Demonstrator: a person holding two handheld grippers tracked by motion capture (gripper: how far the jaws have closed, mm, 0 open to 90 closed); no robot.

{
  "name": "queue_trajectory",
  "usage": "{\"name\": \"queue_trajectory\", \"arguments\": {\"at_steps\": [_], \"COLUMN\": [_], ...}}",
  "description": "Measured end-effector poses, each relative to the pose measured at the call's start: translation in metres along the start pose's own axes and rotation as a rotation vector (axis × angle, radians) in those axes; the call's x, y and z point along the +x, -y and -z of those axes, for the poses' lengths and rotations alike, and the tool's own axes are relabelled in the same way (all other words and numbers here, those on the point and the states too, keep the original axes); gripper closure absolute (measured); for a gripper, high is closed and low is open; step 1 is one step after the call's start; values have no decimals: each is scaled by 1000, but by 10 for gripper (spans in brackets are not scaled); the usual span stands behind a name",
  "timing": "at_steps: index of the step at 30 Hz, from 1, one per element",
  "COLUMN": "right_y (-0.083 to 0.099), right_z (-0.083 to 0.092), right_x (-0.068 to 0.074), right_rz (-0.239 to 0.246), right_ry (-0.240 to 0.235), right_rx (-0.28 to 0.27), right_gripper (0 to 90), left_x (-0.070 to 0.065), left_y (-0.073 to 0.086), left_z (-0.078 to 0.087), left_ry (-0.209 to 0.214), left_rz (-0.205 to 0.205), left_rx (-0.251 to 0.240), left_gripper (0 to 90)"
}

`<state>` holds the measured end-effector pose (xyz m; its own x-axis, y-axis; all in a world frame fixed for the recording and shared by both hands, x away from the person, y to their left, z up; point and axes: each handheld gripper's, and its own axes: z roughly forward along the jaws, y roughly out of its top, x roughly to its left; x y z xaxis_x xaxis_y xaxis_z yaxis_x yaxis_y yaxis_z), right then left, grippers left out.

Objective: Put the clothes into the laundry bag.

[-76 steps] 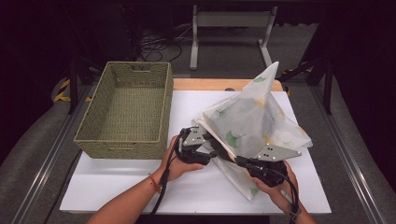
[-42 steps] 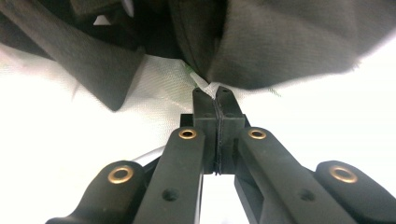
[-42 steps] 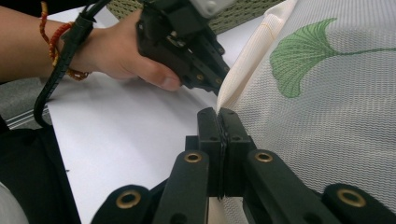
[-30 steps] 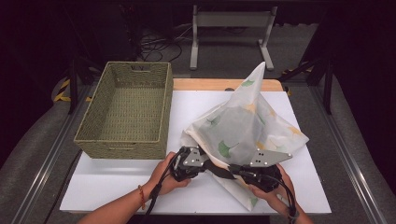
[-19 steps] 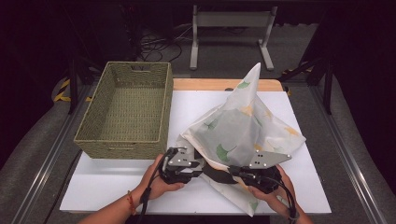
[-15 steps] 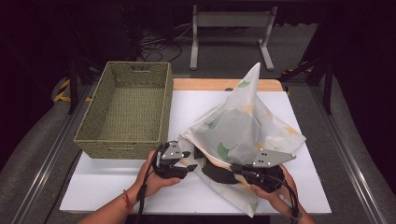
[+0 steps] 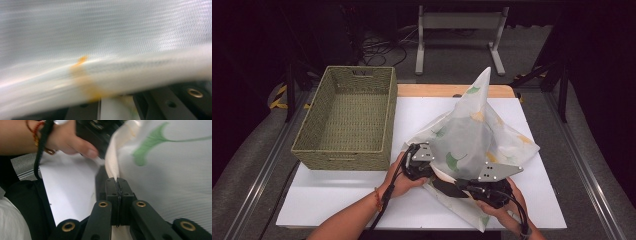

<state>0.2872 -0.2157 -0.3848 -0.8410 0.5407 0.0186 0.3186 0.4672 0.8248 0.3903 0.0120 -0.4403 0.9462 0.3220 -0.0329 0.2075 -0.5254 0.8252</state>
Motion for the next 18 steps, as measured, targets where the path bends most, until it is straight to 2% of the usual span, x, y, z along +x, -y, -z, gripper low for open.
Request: {"name": "queue_trajectory", "arguments": {"at_steps": [3,8,10,12,13,14,15,17,18], "right_y": [-2,2,3,5,6,7,9,10,12], "right_z": [-2,-11,-13,-15,-16,-17,-17,-18,-17], "right_x": [8,9,8,7,5,3,1,-1,-5], "right_rz": [30,37,44,47,45,47,48,41,25], "right_ry": [-6,-24,-16,1,4,21,36,39,39], "right_rx": [6,58,79,95,104,118,128,132,132], "right_gripper": [892,892,892,892,892,892,892,892,892], "left_x": [-1,7,15,20,24,24,28,27,27], "left_y": [-4,-10,-9,-6,-3,-3,1,2,3], "left_z": [-8,-18,-23,-27,-27,-27,-22,-18,-13], "left_ry": [-12,-150,-181,-226,-216,-216,-185,-184,-165], "left_rz": [20,63,98,91,119,119,138,123,113], "left_rx": [-29,-57,-51,-34,-34,-34,-40,-35,-39], "left_gripper": [826,839,843,844,842,829,815,792,752]}}
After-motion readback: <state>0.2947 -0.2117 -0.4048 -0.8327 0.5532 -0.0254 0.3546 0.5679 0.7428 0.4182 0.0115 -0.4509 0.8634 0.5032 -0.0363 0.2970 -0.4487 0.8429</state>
